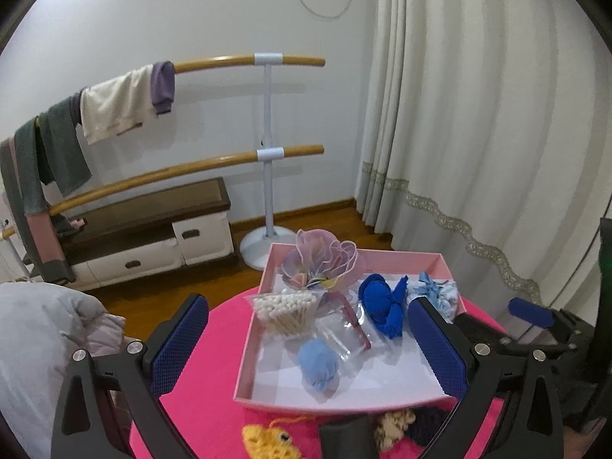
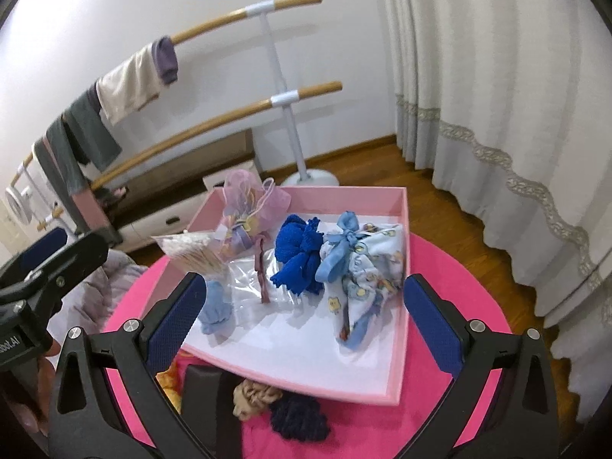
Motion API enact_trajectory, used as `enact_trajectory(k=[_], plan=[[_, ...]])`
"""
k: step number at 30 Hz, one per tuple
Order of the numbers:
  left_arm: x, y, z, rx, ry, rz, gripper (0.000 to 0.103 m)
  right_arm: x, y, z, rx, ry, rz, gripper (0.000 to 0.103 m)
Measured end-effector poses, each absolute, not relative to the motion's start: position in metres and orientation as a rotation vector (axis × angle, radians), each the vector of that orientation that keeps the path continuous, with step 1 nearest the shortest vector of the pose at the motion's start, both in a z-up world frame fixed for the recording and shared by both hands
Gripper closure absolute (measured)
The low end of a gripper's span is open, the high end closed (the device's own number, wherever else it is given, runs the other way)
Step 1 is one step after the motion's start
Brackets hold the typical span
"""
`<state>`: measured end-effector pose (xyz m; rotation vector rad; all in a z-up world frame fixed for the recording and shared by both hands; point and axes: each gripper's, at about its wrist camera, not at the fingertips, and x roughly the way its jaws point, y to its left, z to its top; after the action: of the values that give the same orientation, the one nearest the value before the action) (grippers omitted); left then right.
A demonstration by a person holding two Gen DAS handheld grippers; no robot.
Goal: Organize soft objects
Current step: 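Withdraw both tools from the box back over the table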
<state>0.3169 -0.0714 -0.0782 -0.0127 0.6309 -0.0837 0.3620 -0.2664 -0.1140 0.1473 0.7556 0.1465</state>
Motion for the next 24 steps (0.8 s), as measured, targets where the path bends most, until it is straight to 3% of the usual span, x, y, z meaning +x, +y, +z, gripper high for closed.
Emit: enact_trajectory(k=[24], plan=[[0.149,-0.057,-0.065,0.006,0.538,-0.053,0.0,0.209,-0.249,-0.059,0.13,0.559,0.14,0.0]])
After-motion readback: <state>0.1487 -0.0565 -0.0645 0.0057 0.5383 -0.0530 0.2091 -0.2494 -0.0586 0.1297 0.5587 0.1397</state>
